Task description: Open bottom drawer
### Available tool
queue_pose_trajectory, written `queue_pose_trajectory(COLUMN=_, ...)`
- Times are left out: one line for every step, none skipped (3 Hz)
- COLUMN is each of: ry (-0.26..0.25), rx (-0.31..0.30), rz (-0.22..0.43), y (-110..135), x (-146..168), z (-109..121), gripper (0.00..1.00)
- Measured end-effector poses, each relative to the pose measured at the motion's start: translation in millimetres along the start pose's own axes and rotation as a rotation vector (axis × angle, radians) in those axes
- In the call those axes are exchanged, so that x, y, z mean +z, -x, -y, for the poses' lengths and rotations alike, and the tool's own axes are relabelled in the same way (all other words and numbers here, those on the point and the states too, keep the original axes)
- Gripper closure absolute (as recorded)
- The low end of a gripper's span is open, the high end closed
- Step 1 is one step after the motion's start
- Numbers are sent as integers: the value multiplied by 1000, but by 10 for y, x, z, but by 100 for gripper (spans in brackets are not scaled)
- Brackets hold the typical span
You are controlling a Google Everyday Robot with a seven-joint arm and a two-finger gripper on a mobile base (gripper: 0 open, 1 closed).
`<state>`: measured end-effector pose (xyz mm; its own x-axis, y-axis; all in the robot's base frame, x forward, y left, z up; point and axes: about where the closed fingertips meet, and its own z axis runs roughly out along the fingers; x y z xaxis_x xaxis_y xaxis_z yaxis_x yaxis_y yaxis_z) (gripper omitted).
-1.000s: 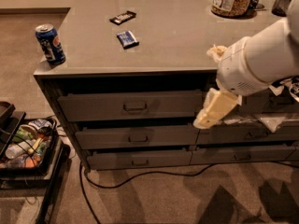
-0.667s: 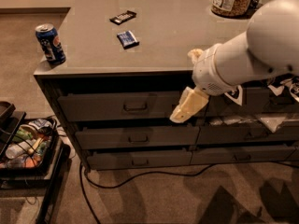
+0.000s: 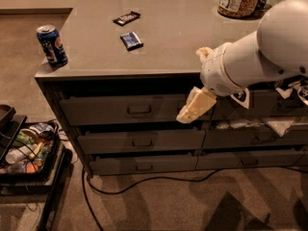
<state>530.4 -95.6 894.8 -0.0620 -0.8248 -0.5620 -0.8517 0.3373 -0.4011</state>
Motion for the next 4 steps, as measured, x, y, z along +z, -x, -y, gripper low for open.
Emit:
queue_pose_trajectory(ry=56, rx=-27, rz=-38, y=-182, x=110, z=-32, gripper=0)
queue_pose_trajectory(ry=87, rx=-21, rz=-107, y=-604, x=342, z=-187, gripper=0)
queue_pose_trajectory(ry=93, rx=4, rz=-150, y=-1096, x=745, z=-471, gripper=0)
queue_pose_trajectory(ry=72, rx=6, rz=-130, y=-1475, x=1221, z=-650, gripper=0)
